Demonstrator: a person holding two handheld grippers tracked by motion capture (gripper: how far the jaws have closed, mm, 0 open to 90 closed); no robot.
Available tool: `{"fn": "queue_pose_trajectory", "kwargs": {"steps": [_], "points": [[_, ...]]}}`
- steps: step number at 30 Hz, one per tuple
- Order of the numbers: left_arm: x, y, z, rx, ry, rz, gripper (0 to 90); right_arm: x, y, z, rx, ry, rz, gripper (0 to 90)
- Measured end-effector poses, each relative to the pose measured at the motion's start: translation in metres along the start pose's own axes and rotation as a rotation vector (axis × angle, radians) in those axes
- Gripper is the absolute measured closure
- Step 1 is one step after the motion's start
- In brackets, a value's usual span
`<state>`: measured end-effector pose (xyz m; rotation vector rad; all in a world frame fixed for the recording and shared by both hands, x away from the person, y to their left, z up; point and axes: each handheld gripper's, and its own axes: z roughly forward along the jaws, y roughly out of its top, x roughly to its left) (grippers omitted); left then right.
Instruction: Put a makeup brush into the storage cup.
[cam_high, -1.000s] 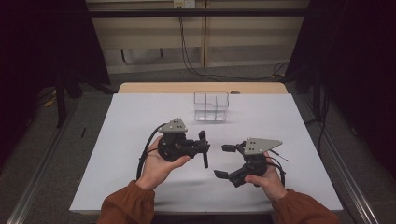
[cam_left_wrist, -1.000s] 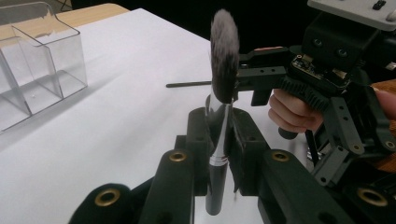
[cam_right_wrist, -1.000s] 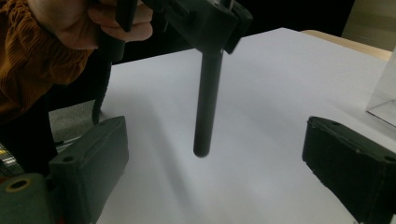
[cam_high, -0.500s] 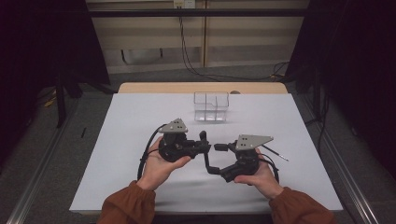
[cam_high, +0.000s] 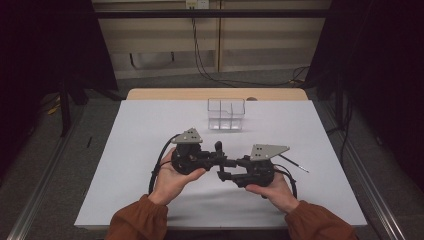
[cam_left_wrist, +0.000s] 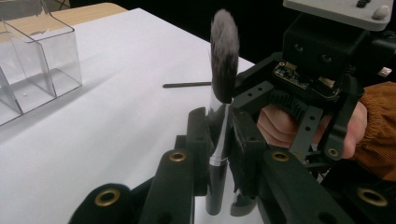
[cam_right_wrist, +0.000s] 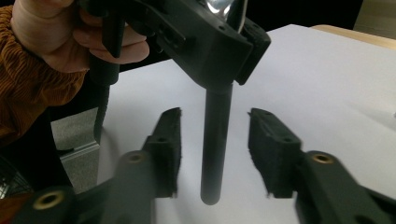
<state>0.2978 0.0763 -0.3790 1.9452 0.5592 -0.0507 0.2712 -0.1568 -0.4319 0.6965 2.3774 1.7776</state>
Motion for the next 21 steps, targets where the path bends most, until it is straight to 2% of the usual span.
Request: {"fn": "queue_pose_trajectory", "kwargs": {"steps": [3,11,15,21], "points": [[-0.0003,-0.0001,0.001,0.009,-0.003,0.006,79.7,0.0001,-0.0001,0.0005,-0.001,-0.004,-0.001,65.4],[-0.0009,-0.0007,0.0027,0.008,-0.006,0.006,79.7,0.0002,-0.0008,0.002,-0.004,0.001,0.005,71.7],[-0.0006,-0.0017,0.0033,0.008,-0.003,0.009,79.7,0.0004,-0.0015,0.0026,0.005,-0.006,0.008,79.1],[-0.0003,-0.0031,0.0043,0.0,-0.006,0.01,79.7,-0.001,-0.0018,0.0017,0.008,-0.003,0.015,80.3]]}}
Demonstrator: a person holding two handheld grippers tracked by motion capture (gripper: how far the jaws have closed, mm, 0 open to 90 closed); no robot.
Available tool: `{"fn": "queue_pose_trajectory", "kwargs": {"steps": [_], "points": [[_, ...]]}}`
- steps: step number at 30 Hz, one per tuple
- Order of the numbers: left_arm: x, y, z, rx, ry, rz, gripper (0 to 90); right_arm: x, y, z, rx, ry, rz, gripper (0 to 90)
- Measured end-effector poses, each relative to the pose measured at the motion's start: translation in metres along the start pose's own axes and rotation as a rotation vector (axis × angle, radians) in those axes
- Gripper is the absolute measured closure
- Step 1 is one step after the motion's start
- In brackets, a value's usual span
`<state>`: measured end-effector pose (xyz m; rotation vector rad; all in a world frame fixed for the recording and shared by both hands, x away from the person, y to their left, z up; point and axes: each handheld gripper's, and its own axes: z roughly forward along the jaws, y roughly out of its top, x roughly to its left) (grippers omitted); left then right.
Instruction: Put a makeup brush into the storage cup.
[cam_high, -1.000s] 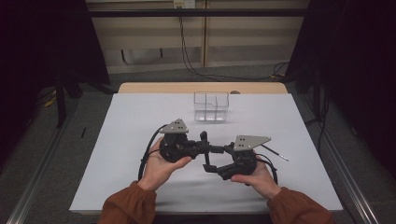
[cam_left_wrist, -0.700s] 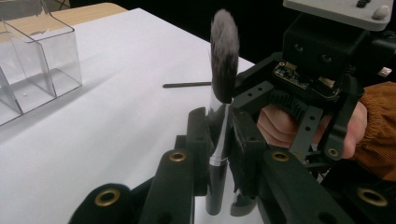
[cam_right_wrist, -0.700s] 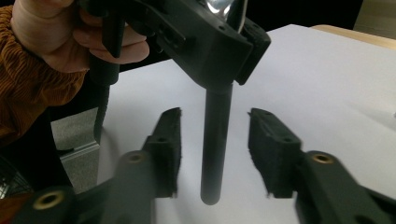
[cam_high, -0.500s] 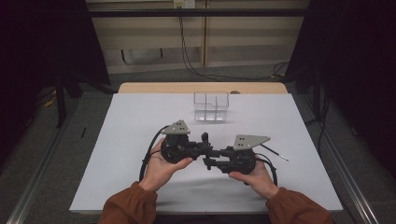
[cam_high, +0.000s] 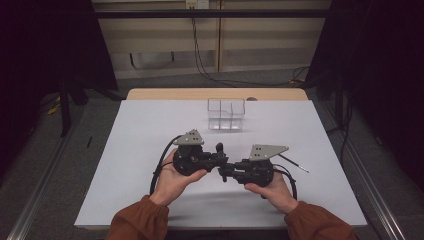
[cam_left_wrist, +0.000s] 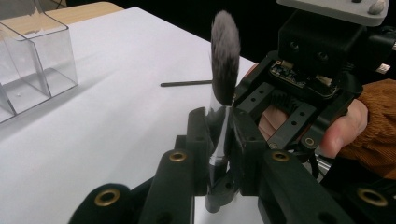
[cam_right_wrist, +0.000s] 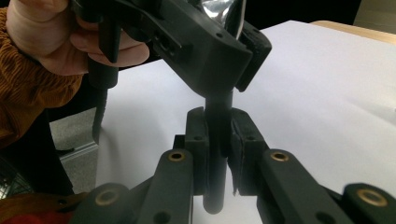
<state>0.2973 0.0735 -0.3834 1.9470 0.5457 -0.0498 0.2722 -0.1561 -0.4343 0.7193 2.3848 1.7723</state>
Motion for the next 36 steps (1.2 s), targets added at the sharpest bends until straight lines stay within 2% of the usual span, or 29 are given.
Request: {"fn": "queue_pose_trajectory", "kwargs": {"steps": [18,24,29,31,36], "points": [[-0.0018,-0.0025,0.0003,-0.036,0.001,0.028,77.6,0.0008,0.0004,-0.0016,-0.003,-0.01,-0.01,80.4],[-0.0025,-0.003,0.0,-0.048,0.024,0.032,69.1,-0.0015,0.0002,-0.0036,-0.007,-0.026,-0.005,80.4],[-0.0004,-0.0058,-0.0025,-0.062,0.064,0.034,57.5,-0.0024,0.0002,-0.0059,-0.012,-0.039,-0.003,80.4],[0.0009,-0.0071,-0.004,-0.066,0.072,0.037,56.0,-0.0032,-0.0001,-0.0068,-0.012,-0.045,-0.001,80.4],[0.002,-0.0087,-0.0075,-0.084,0.082,0.037,44.8,-0.005,0.0001,-0.0088,-0.017,-0.057,0.004,80.4]]}}
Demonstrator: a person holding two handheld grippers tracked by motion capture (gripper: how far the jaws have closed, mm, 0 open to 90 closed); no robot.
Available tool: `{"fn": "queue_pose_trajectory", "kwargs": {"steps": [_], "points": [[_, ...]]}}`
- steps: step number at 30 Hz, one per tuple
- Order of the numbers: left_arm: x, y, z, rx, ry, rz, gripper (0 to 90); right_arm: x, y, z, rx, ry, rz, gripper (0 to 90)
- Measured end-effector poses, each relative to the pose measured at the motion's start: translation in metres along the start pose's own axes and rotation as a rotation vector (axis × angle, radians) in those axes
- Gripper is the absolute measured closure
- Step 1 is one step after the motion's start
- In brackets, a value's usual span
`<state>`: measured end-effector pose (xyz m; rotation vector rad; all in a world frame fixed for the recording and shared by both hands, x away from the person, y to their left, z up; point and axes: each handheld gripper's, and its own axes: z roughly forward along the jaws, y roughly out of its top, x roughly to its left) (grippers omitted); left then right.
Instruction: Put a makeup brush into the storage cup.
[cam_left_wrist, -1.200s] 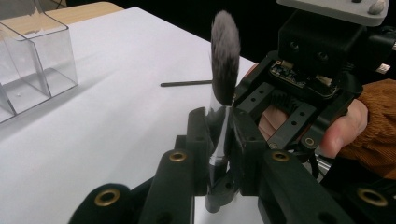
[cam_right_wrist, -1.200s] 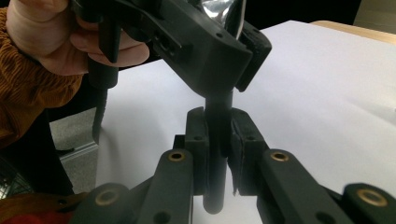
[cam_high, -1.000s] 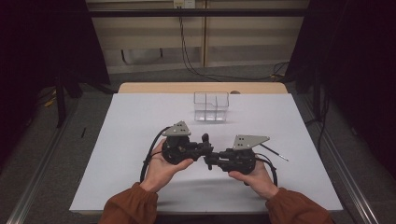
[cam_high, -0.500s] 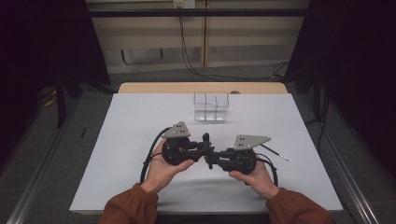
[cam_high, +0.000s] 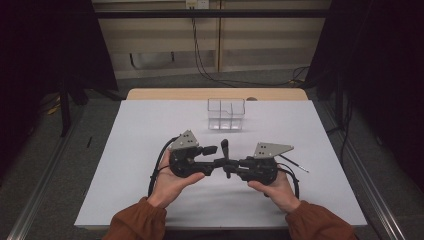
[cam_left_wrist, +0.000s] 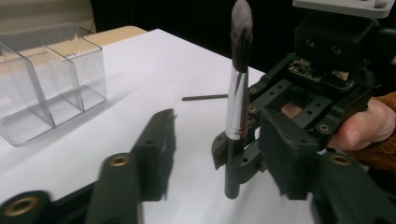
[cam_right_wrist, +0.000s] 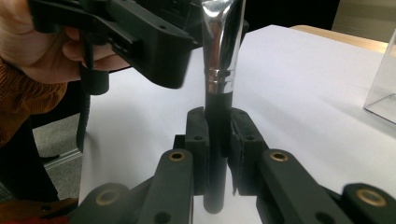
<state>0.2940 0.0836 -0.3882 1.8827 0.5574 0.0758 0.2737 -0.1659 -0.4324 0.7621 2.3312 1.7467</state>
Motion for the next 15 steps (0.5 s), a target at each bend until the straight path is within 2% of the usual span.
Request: {"fn": "queue_pose_trajectory", "kwargs": {"steps": [2,9,11,13,15], "points": [[0.001,-0.001,-0.002,-0.007,0.002,-0.009,42.0,0.0,0.0,-0.001,-0.001,-0.003,-0.002,80.4],[0.003,-0.005,-0.011,-0.029,0.076,-0.021,20.1,-0.001,0.0,-0.004,0.001,-0.015,-0.005,80.4],[0.004,-0.007,-0.014,-0.041,0.09,-0.015,16.0,-0.001,-0.001,-0.005,0.001,-0.019,-0.003,80.4],[0.006,-0.009,-0.017,-0.068,0.081,-0.024,11.8,-0.001,-0.001,-0.006,-0.001,-0.022,-0.002,80.4],[0.007,-0.009,-0.02,-0.069,0.097,-0.012,11.3,-0.001,-0.001,-0.006,-0.001,-0.024,-0.001,80.4]]}}
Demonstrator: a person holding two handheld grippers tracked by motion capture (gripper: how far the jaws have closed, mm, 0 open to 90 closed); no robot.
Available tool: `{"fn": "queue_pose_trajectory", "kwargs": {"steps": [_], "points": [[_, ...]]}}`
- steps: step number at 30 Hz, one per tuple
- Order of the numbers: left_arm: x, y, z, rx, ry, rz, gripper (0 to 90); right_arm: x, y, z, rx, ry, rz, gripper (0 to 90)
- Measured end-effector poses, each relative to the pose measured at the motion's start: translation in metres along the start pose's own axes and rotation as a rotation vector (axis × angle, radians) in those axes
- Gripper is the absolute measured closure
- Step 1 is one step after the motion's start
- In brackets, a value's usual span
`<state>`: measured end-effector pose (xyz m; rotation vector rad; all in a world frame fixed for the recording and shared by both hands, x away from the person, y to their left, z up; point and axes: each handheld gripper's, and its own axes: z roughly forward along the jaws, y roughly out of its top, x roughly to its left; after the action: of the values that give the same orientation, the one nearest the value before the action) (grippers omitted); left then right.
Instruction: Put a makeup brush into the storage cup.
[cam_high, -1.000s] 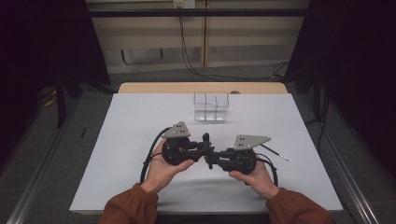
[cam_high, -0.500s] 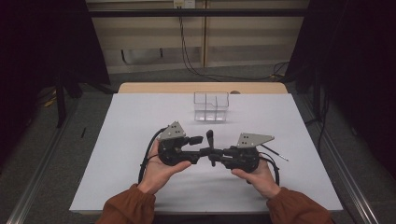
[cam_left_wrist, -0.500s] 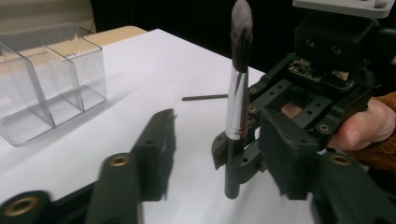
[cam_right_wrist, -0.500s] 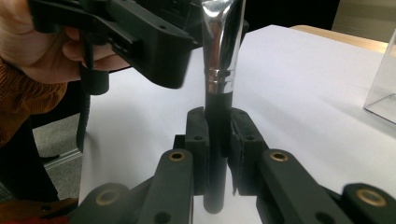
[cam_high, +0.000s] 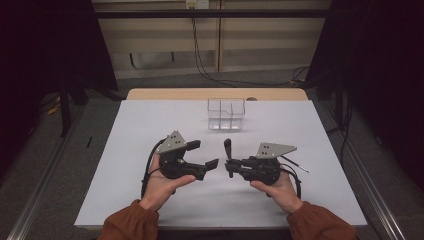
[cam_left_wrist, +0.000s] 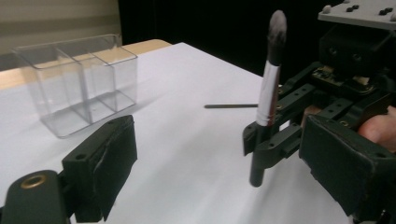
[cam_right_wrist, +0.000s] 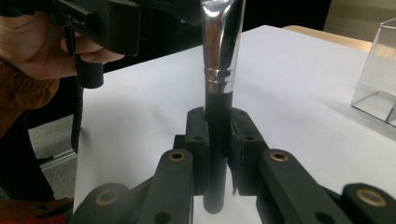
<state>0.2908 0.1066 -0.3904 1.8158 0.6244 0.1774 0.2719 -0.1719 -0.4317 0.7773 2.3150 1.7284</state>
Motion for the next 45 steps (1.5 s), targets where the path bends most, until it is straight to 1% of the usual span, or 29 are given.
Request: {"fn": "queue_pose_trajectory", "kwargs": {"steps": [2,3,4,6,8,9,10,12,13,15,18,19,20,21,22,23,24,25,27,28,29,32,34,36,37,40,41,42,45], "points": [[0.002,-0.001,-0.003,-0.013,0.009,0.0,8.4,0.0,0.0,0.0,-0.001,-0.002,0.0,80.4],[0.002,-0.002,-0.005,-0.017,0.021,0.01,7.1,0.0,0.0,-0.001,0.0,-0.004,0.0,80.4],[0.003,-0.003,-0.007,-0.018,0.03,0.015,5.8,-0.001,0.0,-0.001,-0.001,-0.005,0.001,80.4],[0.004,-0.006,-0.009,-0.004,0.044,0.029,4.4,-0.002,0.0,-0.002,-0.004,-0.01,0.003,80.4],[0.006,-0.01,-0.013,-0.008,0.052,0.029,3.9,-0.003,0.0,-0.003,-0.007,-0.015,0.005,80.4],[0.008,-0.011,-0.016,-0.008,0.055,0.037,3.4,-0.003,0.0,-0.004,-0.008,-0.018,0.005,80.4],[0.009,-0.013,-0.018,-0.015,0.071,0.041,2.3,-0.003,0.0,-0.004,-0.01,-0.018,0.006,80.4],[0.012,-0.015,-0.022,-0.011,0.1,0.017,1.6,-0.004,0.0,-0.005,-0.011,-0.022,0.009,80.4],[0.013,-0.016,-0.025,-0.015,0.114,0.02,2.0,-0.004,0.0,-0.006,-0.012,-0.023,0.01,80.4],[0.015,-0.02,-0.029,-0.024,0.114,0.033,1.3,-0.005,0.0,-0.006,-0.017,-0.021,0.02,80.4],[0.017,-0.024,-0.036,-0.015,0.149,0.044,1.3,-0.006,0.001,-0.007,-0.018,-0.026,0.021,80.4],[0.017,-0.026,-0.038,-0.025,0.155,0.035,1.3,-0.006,0.001,-0.007,-0.017,-0.029,0.021,80.4],[0.018,-0.028,-0.04,-0.026,0.154,0.032,1.2,-0.006,0.001,-0.007,-0.018,-0.031,0.02,80.4],[0.019,-0.03,-0.043,-0.027,0.162,0.035,1.3,-0.007,0.0,-0.007,-0.02,-0.033,0.021,80.4],[0.019,-0.031,-0.045,-0.031,0.17,0.032,1.4,-0.006,0.0,-0.008,-0.021,-0.035,0.023,80.4],[0.02,-0.032,-0.048,-0.029,0.187,0.025,1.3,-0.006,0.0,-0.008,-0.021,-0.038,0.023,80.4],[0.022,-0.034,-0.05,-0.034,0.202,0.002,1.4,-0.006,0.001,-0.009,-0.022,-0.039,0.023,80.4],[0.024,-0.035,-0.053,-0.04,0.213,-0.011,1.2,-0.006,0.001,-0.01,-0.022,-0.041,0.022,80.4],[0.027,-0.039,-0.058,-0.045,0.235,-0.003,1.2,-0.006,0.001,-0.011,-0.026,-0.046,0.024,80.4],[0.029,-0.041,-0.06,-0.056,0.246,-0.009,1.3,-0.007,0.001,-0.012,-0.027,-0.049,0.023,80.4],[0.031,-0.042,-0.062,-0.061,0.245,-0.017,1.3,-0.007,0.001,-0.012,-0.028,-0.051,0.025,80.4],[0.035,-0.047,-0.069,-0.076,0.258,-0.011,1.2,-0.009,0.002,-0.014,-0.031,-0.06,0.027,80.4],[0.036,-0.051,-0.074,-0.087,0.262,-0.017,1.2,-0.01,0.002,-0.015,-0.033,-0.065,0.026,80.4],[0.036,-0.054,-0.079,-0.101,0.265,-0.004,1.2,-0.011,0.002,-0.016,-0.036,-0.07,0.029,80.4],[0.036,-0.054,-0.081,-0.1,0.277,0.008,1.2,-0.012,0.003,-0.016,-0.036,-0.073,0.029,80.4],[0.036,-0.058,-0.087,-0.116,0.295,0.006,1.2,-0.013,0.003,-0.016,-0.037,-0.08,0.031,80.4],[0.037,-0.059,-0.089,-0.11,0.299,0.005,1.2,-0.014,0.004,-0.016,-0.037,-0.084,0.031,80.4],[0.037,-0.061,-0.091,-0.112,0.304,-0.003,1.2,-0.014,0.004,-0.017,-0.038,-0.085,0.029,80.4],[0.038,-0.065,-0.094,-0.111,0.317,-0.005,1.2,-0.015,0.005,-0.019,-0.044,-0.09,0.028,80.4]]}}
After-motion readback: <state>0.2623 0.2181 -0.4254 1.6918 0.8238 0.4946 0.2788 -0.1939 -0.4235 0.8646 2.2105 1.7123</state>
